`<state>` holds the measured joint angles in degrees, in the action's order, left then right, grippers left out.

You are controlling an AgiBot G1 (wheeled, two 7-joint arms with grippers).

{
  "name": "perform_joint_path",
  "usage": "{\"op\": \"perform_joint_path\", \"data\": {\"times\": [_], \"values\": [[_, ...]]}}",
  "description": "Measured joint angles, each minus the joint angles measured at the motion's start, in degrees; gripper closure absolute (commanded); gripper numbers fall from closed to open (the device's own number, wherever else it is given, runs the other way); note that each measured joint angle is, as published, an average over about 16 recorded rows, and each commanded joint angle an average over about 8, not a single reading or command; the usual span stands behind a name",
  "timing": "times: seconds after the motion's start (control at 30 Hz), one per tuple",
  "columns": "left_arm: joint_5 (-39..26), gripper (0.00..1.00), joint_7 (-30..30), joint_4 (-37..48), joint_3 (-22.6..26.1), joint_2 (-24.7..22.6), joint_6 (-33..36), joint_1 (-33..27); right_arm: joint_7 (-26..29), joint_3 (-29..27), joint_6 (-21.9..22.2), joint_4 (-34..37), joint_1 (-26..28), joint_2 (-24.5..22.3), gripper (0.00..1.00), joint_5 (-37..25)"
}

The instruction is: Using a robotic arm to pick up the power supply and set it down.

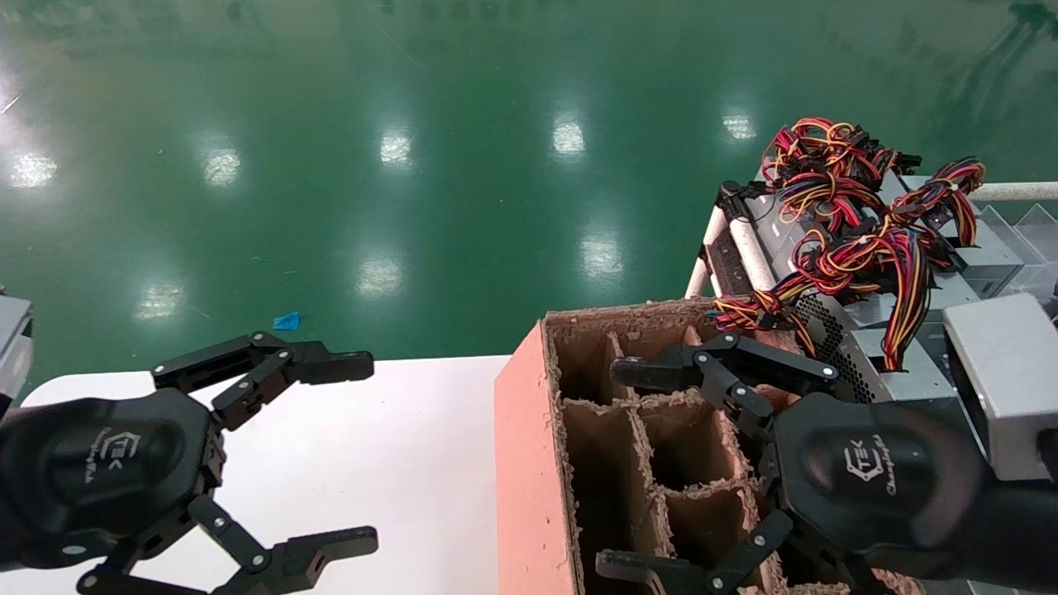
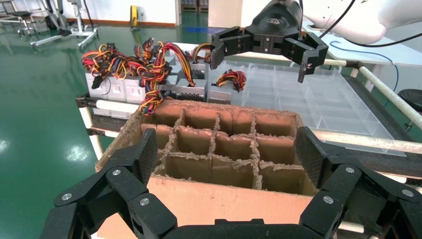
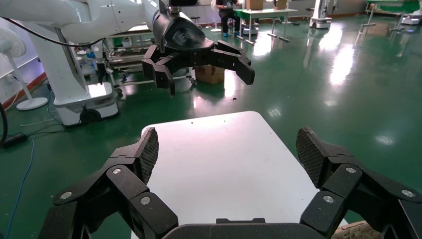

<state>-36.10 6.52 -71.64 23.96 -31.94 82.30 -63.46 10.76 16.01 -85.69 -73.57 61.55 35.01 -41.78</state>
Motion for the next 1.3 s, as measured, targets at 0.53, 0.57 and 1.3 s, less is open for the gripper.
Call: {"op": "perform_joint_path", "data": {"times": [0.53,0.57,1.3], "values": [[0.0,0.00,0.0,0.0,0.0,0.0,0.0,0.0,0.0,0.1,0.1,0.0,0.1,-0.1,0.00,0.0],[0.0,0.00,0.0,0.0,0.0,0.0,0.0,0.0,0.0,0.1,0.1,0.0,0.1,-0.1,0.00,0.0],[0.0,0.00,0.0,0.0,0.0,0.0,0.0,0.0,-0.1,0.1,0.1,0.0,0.1,-0.1,0.00,-0.1]]}}
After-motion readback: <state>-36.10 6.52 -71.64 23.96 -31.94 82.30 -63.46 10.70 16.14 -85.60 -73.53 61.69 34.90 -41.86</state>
